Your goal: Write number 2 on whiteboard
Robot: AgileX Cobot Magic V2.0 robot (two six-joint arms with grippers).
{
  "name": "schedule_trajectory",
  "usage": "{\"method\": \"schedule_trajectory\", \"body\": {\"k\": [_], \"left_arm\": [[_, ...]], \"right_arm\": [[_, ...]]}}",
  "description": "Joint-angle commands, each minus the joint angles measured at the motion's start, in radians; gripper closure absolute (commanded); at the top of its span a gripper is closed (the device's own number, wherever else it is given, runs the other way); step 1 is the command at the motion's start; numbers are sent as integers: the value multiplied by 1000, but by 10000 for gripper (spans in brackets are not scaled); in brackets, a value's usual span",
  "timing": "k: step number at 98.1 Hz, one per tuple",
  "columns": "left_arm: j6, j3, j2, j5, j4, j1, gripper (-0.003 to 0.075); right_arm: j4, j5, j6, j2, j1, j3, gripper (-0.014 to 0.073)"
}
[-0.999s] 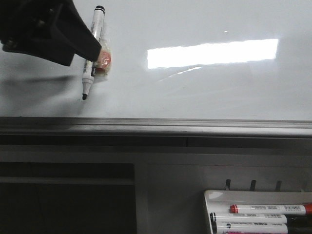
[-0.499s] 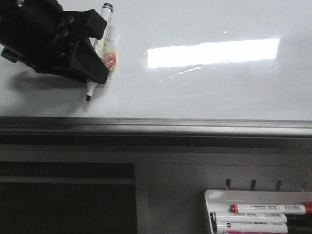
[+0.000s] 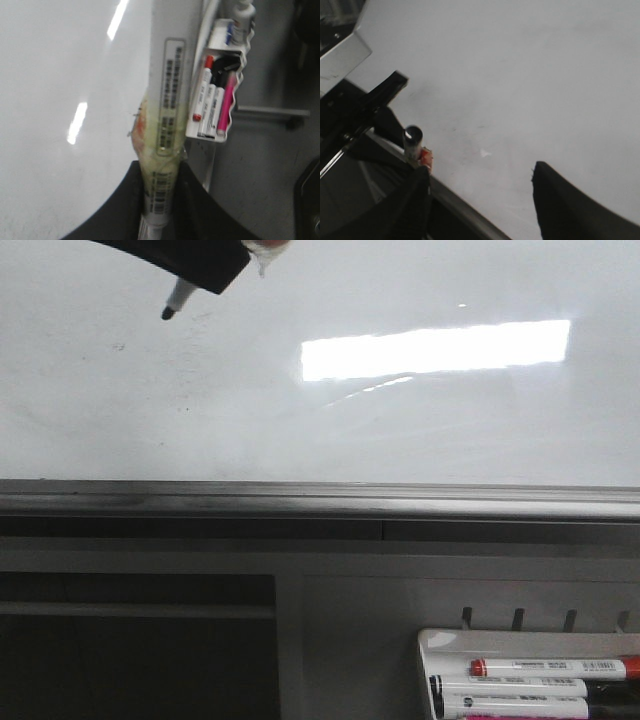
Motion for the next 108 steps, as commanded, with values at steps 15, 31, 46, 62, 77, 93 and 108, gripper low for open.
{"method": "schedule_trajectory", "body": {"k": [15, 31, 46, 62, 77, 93, 108], "left_arm": [[82, -33, -51, -3, 131, -51, 741], [82, -33, -51, 1, 129, -51, 741], [82, -33, -51, 1, 122, -51, 741], [82, -33, -51, 1, 84, -51, 741], [82, -33, -51, 1, 61, -51, 741], [82, -33, -51, 1, 61, -51, 741], [82, -33, -51, -1, 61, -51, 741]], "right_arm": [[-144, -14, -75, 212, 260, -115, 194], [-142, -47, -75, 297, 280, -141, 194], [-142, -141, -75, 351, 280, -154, 194], [-134, -184, -74, 413, 276, -158, 195], [-98, -190, -74, 445, 276, -158, 286], [-88, -247, -74, 447, 276, -158, 527], [-83, -245, -74, 448, 276, -158, 671]]}}
